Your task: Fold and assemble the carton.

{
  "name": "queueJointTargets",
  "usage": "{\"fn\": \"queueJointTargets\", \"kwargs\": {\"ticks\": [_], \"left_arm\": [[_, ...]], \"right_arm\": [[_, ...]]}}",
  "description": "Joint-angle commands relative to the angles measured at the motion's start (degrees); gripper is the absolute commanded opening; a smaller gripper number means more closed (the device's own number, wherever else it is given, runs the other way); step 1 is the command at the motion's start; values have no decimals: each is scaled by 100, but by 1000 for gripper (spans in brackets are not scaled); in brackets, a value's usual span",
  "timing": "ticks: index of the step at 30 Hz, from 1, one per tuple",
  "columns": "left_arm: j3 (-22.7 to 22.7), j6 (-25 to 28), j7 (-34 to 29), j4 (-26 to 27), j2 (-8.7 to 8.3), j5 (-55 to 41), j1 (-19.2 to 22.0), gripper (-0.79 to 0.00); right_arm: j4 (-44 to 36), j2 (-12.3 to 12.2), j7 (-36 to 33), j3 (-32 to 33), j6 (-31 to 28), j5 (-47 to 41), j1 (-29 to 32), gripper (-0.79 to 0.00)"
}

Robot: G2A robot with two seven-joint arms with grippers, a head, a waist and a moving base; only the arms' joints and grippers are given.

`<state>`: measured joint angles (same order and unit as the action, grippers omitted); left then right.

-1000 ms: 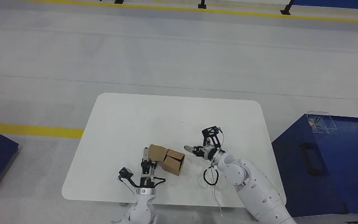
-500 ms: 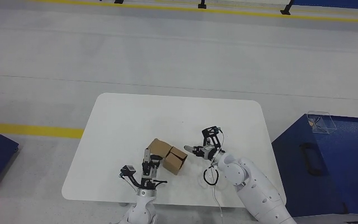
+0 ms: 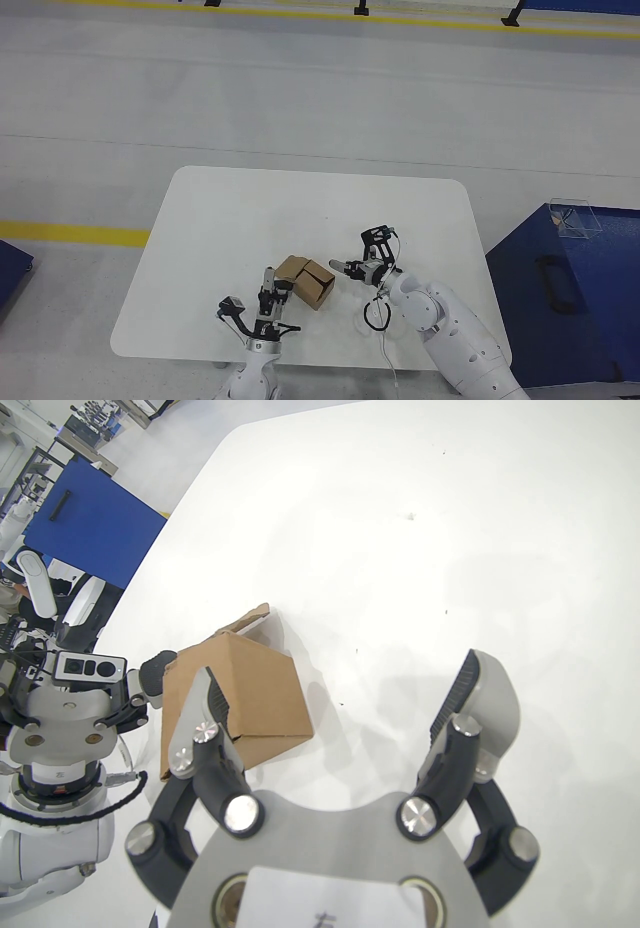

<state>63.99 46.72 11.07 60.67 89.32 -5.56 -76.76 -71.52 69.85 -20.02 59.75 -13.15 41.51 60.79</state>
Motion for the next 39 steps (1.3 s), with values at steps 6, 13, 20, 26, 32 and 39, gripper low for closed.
{"fn": "queueJointTargets", "kwargs": {"ticks": [6,13,20,26,32,39], "left_arm": [[103,-93,126,171,0,144,-129,0],[127,-238,123,190,-4,142,-148,0],[398,-1871,-364,679,-77,-157,-92,0],[493,-2414,-488,1055,-112,-145,-291,-62],[546,-2727,-524,956,-112,-182,-151,-114],[485,-2858,-518,475,-67,-250,207,-277]], "right_arm": [[0,0,0,0,0,0,0,0],[0,0,0,0,0,0,0,0],[0,0,0,0,0,0,0,0],[0,0,0,0,0,0,0,0],[0,0,0,0,0,0,0,0],[0,0,0,0,0,0,0,0]]}}
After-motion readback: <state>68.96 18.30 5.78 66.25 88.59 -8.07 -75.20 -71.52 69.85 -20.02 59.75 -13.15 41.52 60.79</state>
